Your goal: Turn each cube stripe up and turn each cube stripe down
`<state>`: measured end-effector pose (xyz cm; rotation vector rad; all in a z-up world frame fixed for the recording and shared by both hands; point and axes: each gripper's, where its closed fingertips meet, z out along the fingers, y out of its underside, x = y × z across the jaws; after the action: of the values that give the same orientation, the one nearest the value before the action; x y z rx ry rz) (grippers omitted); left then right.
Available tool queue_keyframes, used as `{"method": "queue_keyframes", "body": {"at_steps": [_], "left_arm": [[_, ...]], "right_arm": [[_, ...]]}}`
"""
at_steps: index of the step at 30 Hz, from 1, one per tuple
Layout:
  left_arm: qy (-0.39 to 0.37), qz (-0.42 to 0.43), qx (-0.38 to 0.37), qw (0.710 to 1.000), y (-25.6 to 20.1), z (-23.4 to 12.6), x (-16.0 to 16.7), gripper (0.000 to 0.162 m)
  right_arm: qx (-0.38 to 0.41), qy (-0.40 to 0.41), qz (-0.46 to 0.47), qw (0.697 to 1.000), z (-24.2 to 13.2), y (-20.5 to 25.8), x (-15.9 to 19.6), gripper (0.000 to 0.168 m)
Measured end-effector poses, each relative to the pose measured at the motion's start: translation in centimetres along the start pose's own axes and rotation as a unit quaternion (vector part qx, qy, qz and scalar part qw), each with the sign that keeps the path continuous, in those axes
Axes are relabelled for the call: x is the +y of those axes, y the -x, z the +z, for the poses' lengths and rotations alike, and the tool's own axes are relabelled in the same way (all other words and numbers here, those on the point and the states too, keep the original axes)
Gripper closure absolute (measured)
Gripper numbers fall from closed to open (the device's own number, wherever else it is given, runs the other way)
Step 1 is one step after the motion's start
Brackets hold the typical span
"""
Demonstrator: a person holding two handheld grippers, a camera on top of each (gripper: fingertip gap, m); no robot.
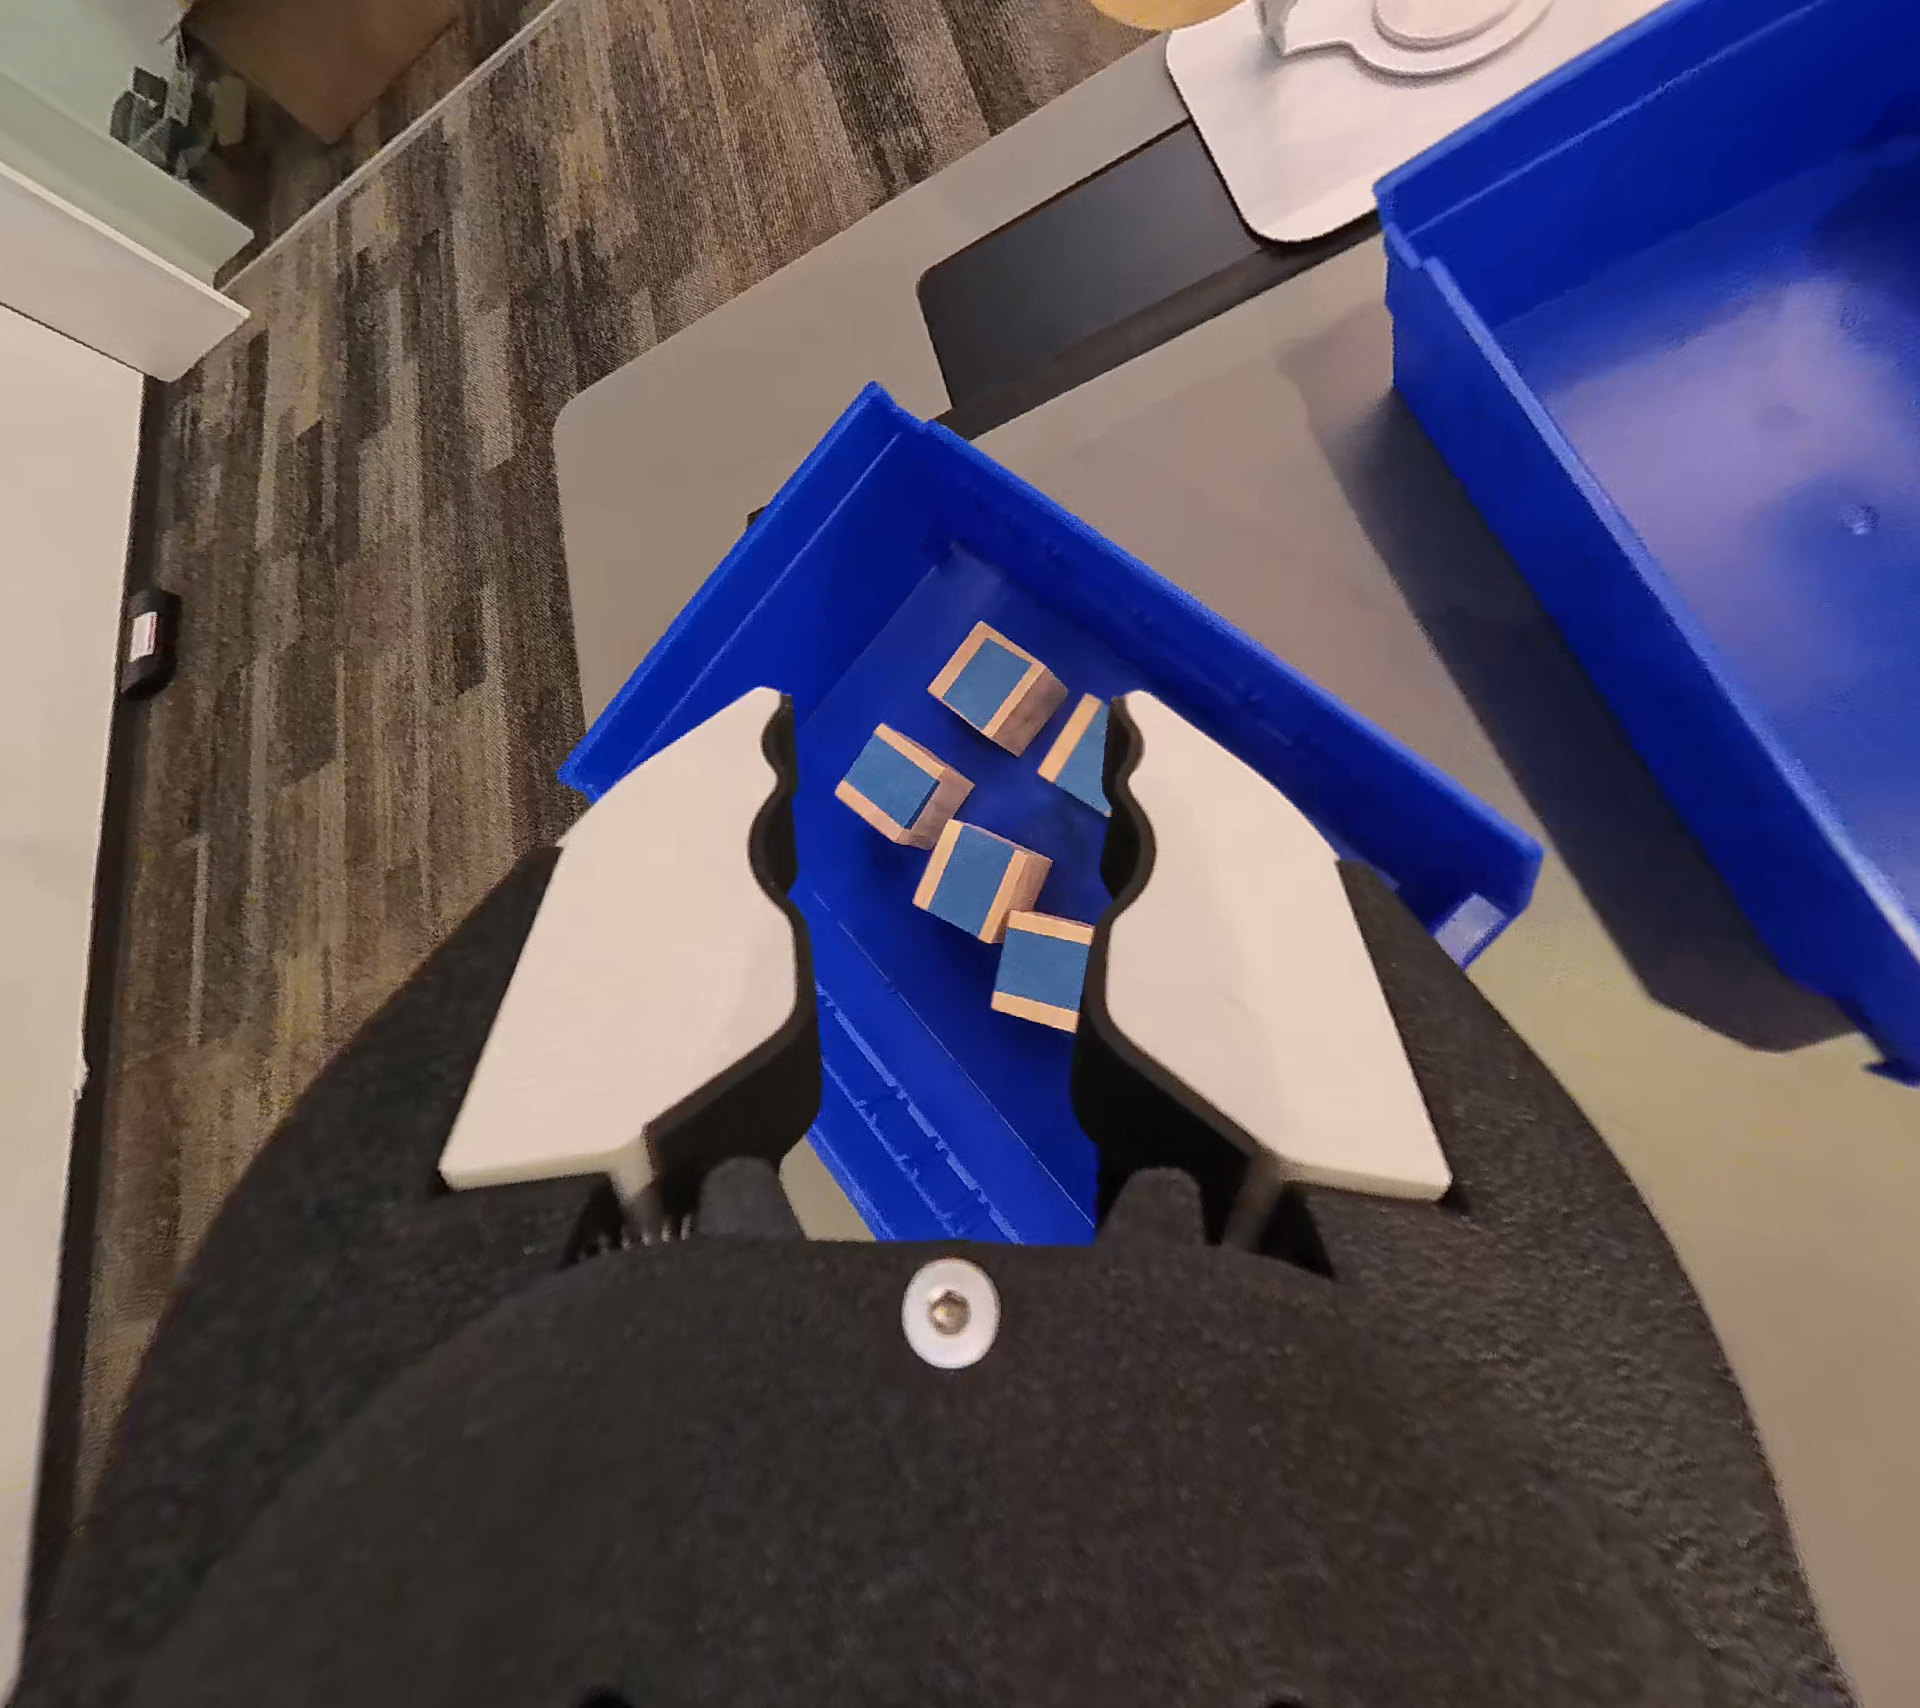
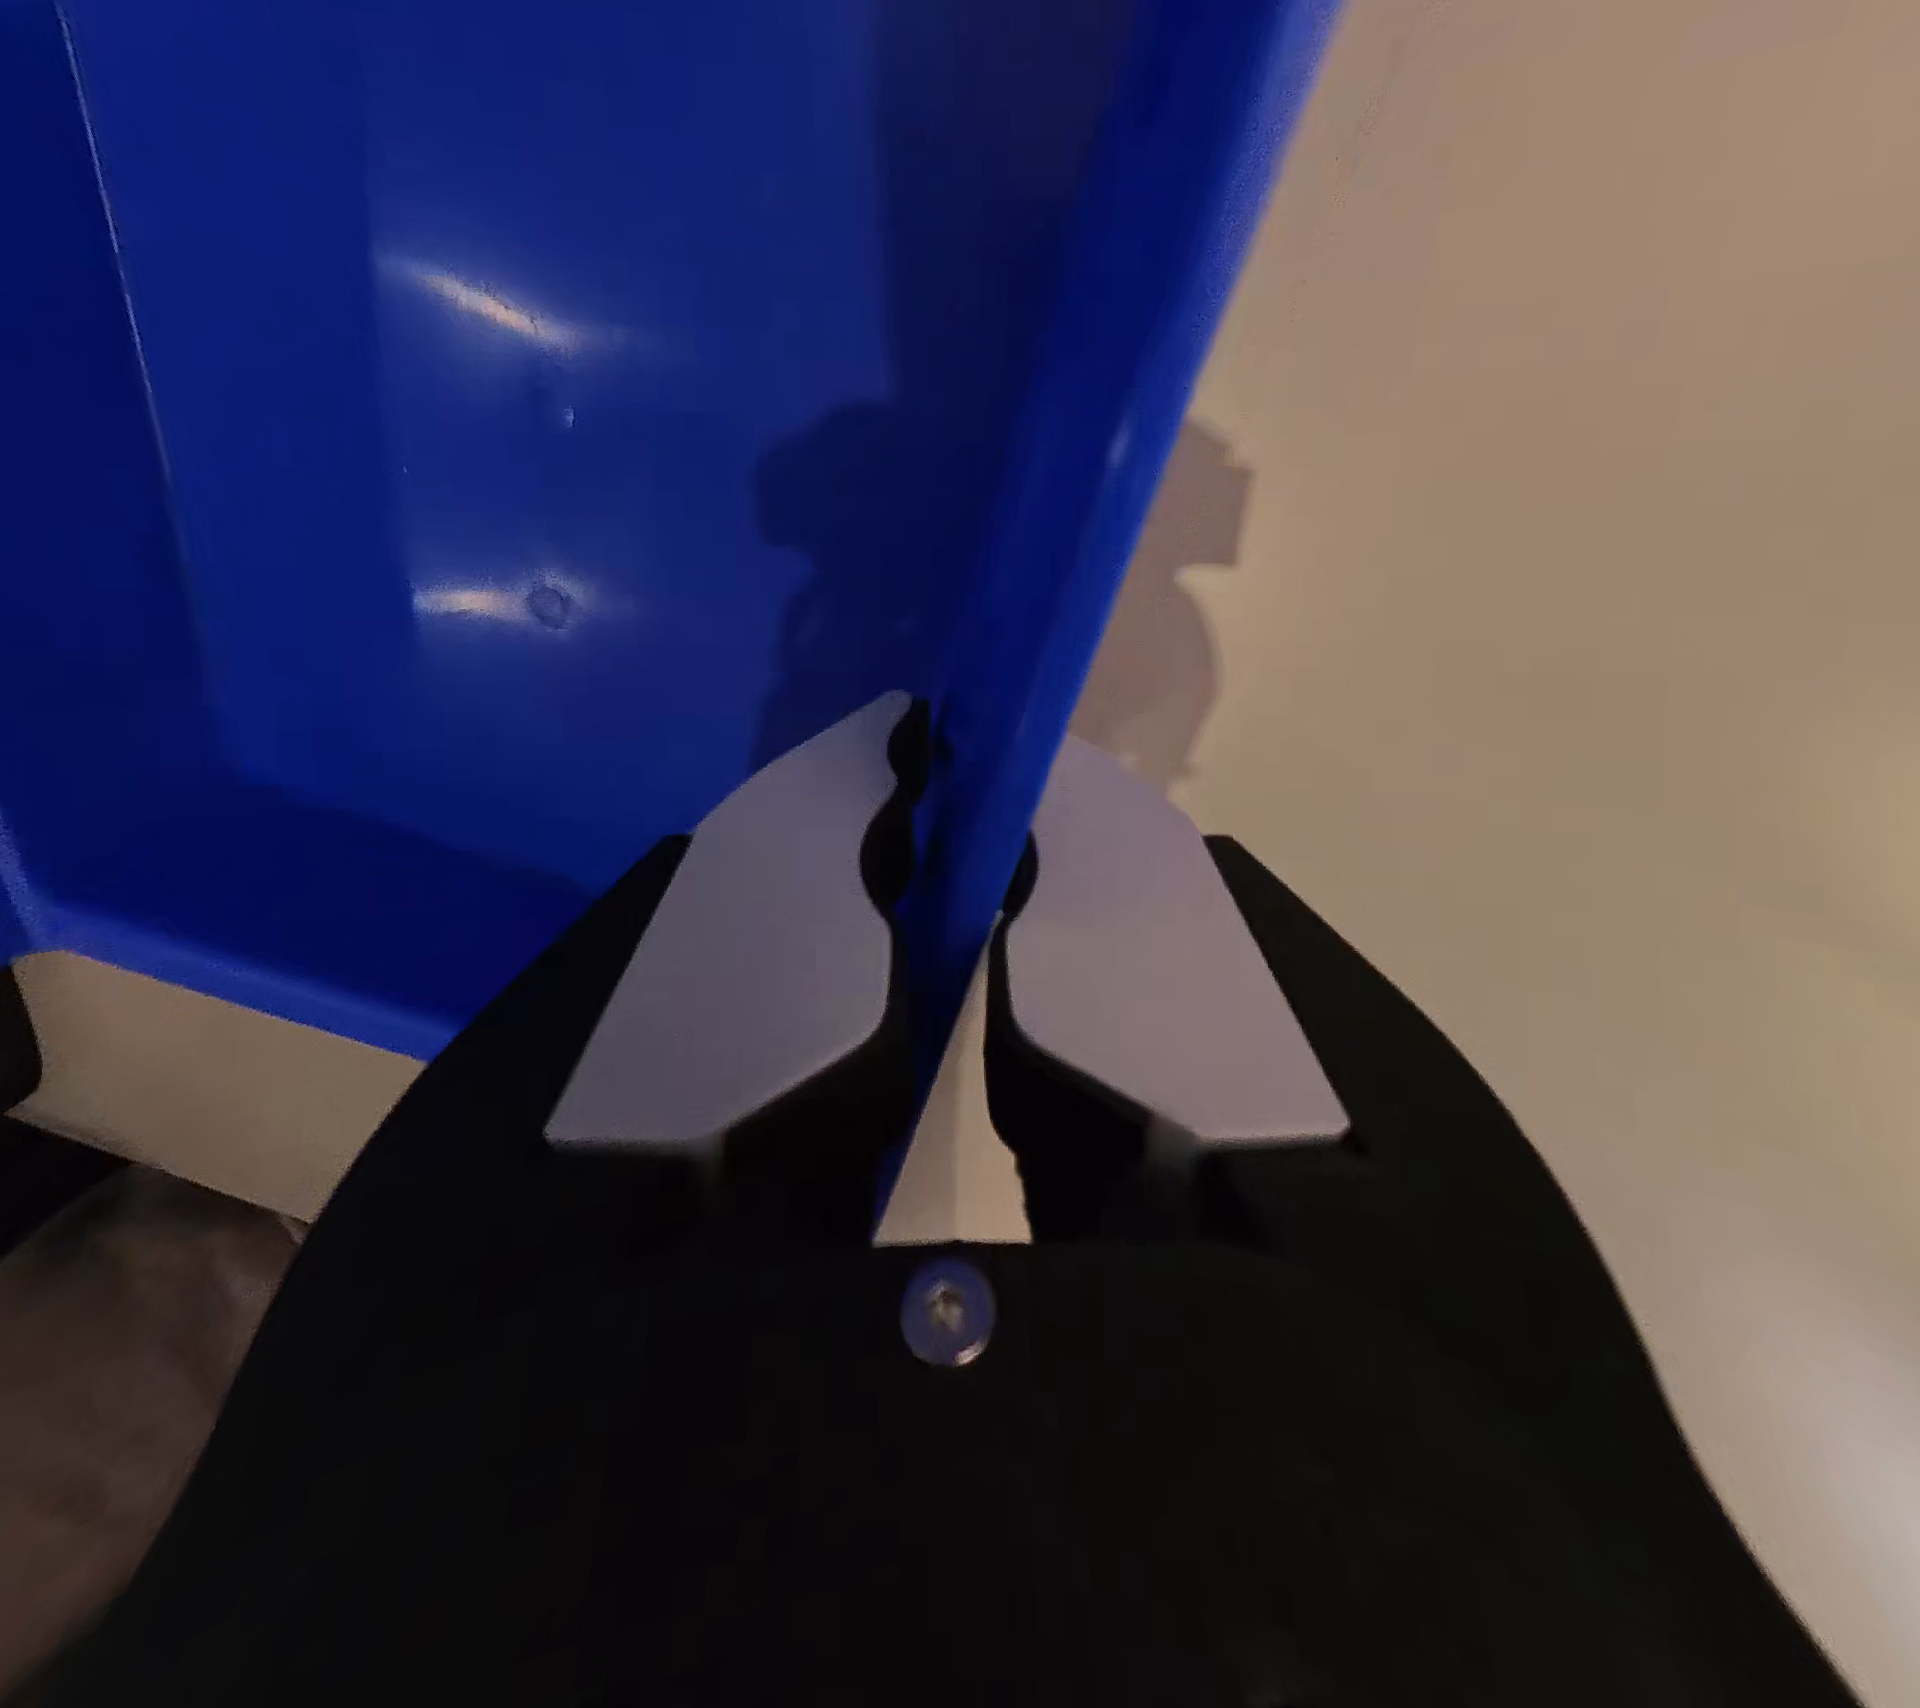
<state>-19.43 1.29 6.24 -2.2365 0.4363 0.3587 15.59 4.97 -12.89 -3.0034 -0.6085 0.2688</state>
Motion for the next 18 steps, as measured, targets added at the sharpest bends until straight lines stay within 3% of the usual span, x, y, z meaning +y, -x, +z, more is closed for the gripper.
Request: {"method": "queue_keyframes", "body": {"at_steps": [7, 18], "left_arm": [[0.008, 0.033, 0.005, 0.999, -1.9, 0.6, -0.5, 0.107], [0.016, 0.027, 0.007, 0.999, -2.2, 1.3, -0.3, 0.11]], "right_arm": [[-0.014, -0.014, 0.032, 0.999, -1.2, -6.8, 1.2, 0.162], [-0.004, -0.038, 0.164, 0.986, -4.3, -23.0, 8.5, 0.162]]}}
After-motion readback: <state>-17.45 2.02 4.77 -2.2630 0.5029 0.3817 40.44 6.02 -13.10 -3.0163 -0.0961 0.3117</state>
